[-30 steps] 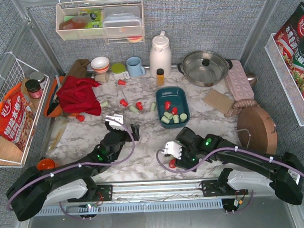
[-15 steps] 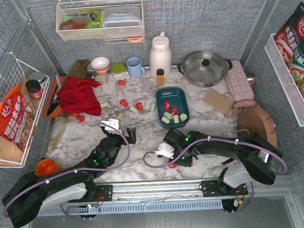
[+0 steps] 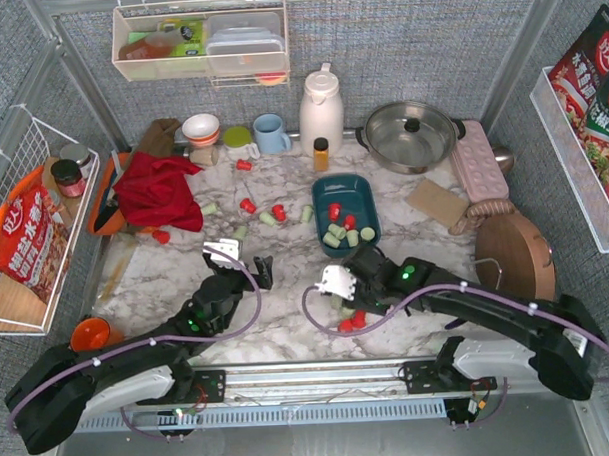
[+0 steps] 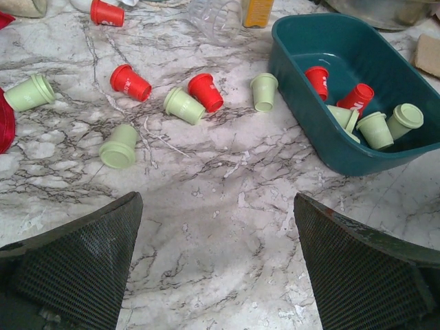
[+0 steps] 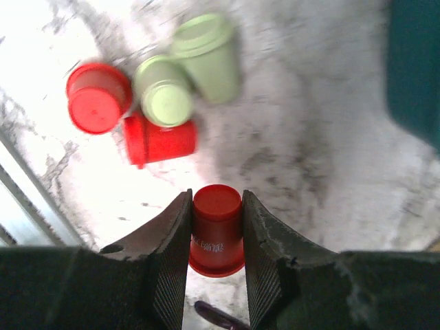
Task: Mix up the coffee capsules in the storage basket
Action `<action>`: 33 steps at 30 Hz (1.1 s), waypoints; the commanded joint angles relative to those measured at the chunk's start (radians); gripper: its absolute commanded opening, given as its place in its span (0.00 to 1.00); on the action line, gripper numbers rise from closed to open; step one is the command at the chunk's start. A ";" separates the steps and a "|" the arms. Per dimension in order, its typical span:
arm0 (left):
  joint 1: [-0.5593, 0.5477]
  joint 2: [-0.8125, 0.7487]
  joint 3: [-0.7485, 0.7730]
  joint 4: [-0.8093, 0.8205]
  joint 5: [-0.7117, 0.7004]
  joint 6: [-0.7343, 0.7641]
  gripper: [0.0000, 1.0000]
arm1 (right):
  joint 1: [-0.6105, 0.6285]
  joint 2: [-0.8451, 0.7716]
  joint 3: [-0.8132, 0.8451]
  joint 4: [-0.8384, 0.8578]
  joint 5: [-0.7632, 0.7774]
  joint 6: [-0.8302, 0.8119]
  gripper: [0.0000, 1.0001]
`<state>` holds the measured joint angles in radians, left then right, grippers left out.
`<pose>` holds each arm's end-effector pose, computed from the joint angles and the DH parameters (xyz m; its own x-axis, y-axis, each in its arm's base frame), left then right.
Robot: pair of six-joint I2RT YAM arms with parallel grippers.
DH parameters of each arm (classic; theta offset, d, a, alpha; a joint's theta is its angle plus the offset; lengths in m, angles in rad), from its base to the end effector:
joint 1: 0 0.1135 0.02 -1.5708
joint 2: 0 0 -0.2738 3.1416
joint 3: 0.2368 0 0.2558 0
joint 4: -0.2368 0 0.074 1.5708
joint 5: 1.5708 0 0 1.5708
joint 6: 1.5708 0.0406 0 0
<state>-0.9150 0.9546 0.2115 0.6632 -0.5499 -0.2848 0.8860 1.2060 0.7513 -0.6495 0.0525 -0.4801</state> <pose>0.1350 -0.1406 0.2042 -0.1473 -0.2014 -0.9684 0.3300 0.9130 -0.2400 0.1431 0.1718 0.2117 -0.1507 -0.9137 -0.3773 -0.9337 0.2570 -0.2493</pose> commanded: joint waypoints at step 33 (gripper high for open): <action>0.000 0.024 0.042 -0.111 0.037 -0.063 0.99 | -0.375 0.297 0.347 0.466 0.111 0.449 0.68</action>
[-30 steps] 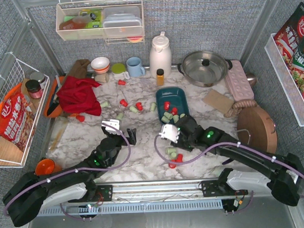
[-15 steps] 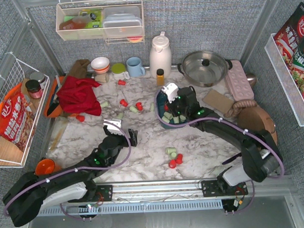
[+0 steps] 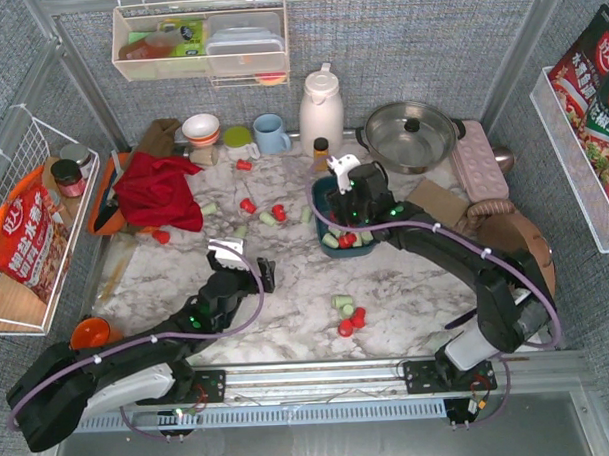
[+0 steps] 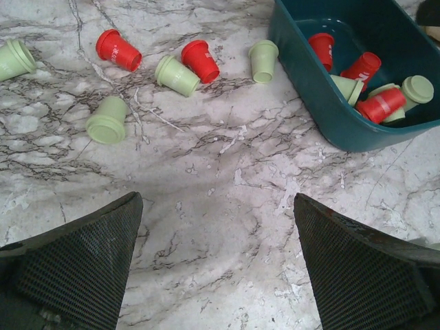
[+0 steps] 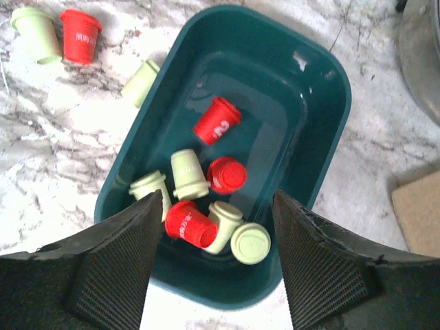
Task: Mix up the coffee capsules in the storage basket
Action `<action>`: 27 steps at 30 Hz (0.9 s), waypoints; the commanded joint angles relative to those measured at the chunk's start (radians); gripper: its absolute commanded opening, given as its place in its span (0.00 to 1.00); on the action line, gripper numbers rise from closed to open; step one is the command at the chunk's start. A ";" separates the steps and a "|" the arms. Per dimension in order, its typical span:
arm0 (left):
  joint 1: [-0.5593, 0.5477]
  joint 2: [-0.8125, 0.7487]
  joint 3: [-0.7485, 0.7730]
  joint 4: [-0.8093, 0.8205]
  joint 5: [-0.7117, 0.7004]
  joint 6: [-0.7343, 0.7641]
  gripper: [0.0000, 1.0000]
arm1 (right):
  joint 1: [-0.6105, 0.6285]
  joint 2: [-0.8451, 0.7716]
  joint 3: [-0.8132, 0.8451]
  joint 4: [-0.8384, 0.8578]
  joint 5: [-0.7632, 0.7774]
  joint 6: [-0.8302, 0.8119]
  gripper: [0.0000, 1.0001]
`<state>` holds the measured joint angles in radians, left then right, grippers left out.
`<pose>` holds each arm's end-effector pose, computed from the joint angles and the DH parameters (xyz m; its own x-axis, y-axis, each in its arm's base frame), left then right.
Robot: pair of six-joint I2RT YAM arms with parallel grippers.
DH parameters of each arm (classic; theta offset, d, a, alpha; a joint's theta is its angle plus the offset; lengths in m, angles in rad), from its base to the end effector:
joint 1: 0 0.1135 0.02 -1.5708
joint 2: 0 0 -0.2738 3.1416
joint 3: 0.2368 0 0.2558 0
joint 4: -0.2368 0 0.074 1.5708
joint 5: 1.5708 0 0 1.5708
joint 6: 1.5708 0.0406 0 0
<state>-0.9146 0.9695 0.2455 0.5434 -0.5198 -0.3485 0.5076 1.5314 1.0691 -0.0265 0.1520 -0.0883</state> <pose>0.1371 -0.1451 0.1999 -0.2360 -0.1793 -0.9551 0.3287 0.9102 -0.2521 0.3170 0.1693 0.2763 -0.3767 -0.3093 -0.8732 -0.3984 0.9051 -0.1487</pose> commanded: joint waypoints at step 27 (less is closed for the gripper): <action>-0.002 0.127 0.090 0.041 0.066 0.002 0.99 | 0.330 -0.231 -0.253 -0.504 -0.151 0.370 0.56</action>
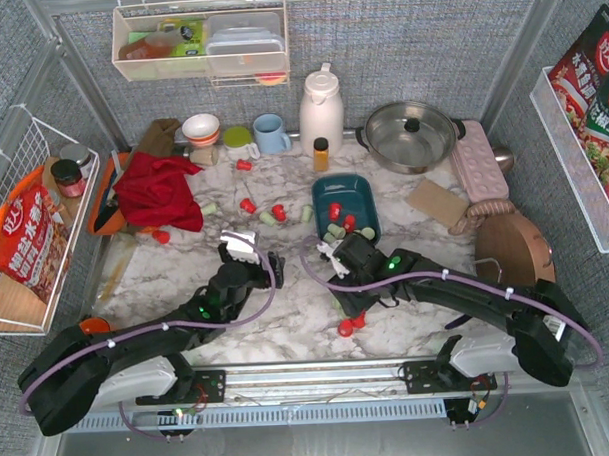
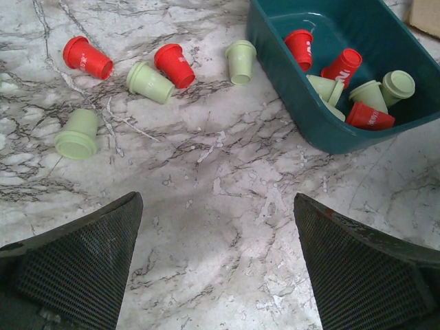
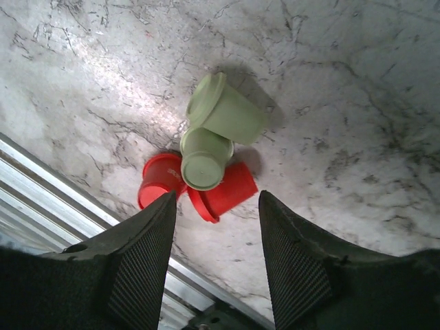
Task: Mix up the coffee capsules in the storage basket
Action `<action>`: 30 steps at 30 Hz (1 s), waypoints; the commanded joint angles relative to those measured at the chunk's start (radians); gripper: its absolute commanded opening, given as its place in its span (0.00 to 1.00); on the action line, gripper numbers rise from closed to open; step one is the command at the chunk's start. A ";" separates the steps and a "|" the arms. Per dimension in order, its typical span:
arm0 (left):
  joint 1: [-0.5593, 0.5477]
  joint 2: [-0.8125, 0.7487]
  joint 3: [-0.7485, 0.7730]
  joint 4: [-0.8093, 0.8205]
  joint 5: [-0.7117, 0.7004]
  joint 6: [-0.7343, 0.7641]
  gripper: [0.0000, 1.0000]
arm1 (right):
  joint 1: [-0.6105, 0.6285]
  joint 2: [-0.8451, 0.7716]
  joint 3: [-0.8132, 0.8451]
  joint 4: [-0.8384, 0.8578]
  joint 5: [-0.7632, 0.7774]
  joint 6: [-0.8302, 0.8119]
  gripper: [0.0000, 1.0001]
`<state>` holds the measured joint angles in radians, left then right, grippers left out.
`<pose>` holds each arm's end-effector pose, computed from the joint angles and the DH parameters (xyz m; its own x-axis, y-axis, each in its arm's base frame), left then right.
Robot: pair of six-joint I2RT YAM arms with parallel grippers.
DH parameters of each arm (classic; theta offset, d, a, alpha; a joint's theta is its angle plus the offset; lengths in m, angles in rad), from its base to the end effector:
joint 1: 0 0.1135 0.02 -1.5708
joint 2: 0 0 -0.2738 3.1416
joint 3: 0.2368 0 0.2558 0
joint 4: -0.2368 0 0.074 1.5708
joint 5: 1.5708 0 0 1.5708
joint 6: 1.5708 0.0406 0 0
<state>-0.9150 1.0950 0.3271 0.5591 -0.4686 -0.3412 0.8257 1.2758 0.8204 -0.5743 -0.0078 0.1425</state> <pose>0.1505 -0.1655 0.2045 -0.2656 -0.1444 -0.9532 0.3702 0.8977 -0.2391 0.1687 0.1833 0.2218 -0.6801 -0.5278 -0.5089 -0.6477 0.7577 0.0798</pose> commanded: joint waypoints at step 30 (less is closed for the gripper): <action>-0.001 -0.025 -0.039 0.037 -0.003 -0.022 0.99 | 0.033 0.086 -0.032 0.112 0.133 0.205 0.26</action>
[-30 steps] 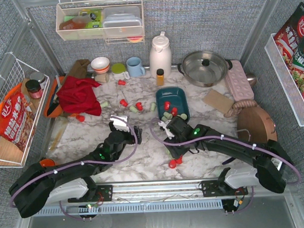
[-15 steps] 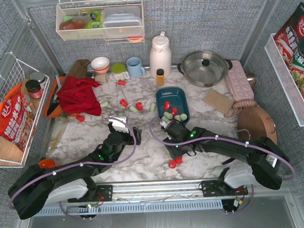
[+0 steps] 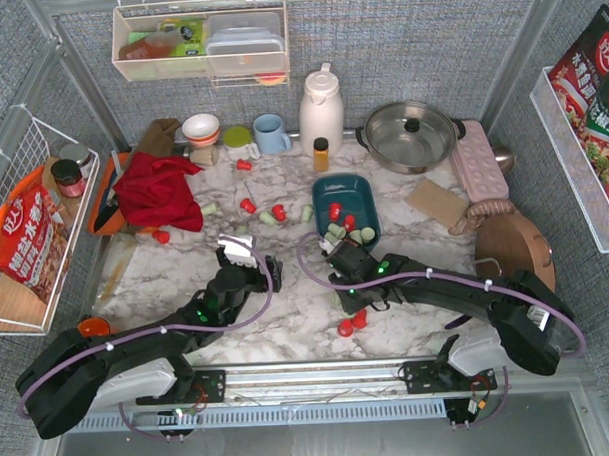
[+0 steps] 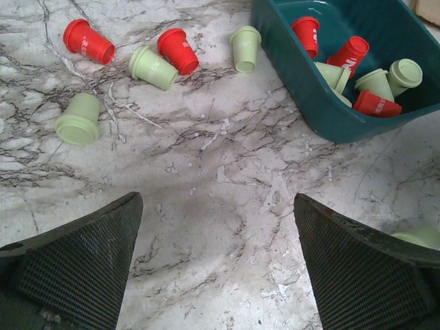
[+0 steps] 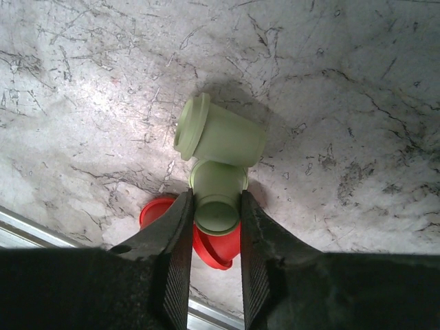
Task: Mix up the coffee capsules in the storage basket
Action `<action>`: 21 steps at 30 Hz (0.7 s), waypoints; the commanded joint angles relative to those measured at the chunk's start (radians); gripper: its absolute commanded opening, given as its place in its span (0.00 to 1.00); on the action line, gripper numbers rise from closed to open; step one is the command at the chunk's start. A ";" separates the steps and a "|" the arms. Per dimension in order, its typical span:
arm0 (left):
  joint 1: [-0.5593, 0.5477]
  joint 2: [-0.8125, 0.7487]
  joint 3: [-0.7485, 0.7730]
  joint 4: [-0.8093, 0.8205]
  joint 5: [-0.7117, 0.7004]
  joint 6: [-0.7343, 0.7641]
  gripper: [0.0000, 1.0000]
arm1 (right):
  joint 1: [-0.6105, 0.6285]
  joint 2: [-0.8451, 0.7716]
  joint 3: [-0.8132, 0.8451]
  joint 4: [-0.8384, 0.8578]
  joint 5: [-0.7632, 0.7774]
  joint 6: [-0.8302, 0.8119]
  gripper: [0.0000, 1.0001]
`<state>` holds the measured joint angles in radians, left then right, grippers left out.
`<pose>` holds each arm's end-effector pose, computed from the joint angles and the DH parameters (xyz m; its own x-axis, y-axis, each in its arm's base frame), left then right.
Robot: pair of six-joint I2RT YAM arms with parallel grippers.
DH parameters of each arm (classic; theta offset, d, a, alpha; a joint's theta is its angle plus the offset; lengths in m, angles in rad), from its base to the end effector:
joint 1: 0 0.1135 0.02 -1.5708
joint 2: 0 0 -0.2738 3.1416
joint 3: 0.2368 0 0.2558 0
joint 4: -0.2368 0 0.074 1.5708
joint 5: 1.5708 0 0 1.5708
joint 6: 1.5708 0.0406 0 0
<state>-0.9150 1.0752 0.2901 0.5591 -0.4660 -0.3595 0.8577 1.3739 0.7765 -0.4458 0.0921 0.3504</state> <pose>0.1459 -0.1597 0.1963 -0.2831 -0.1475 -0.9477 0.3648 0.8973 -0.2486 0.1751 0.1968 0.1929 -0.7790 -0.3781 -0.5001 -0.4849 0.8691 0.0982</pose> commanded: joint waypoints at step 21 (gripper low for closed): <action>-0.001 -0.053 -0.023 0.035 -0.015 -0.016 0.99 | -0.039 -0.110 0.082 -0.084 0.191 -0.149 0.05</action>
<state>-0.9150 1.0313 0.2676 0.5808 -0.4721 -0.3676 0.8307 1.2800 0.8307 -0.5152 0.2340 0.2550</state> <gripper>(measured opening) 0.992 0.320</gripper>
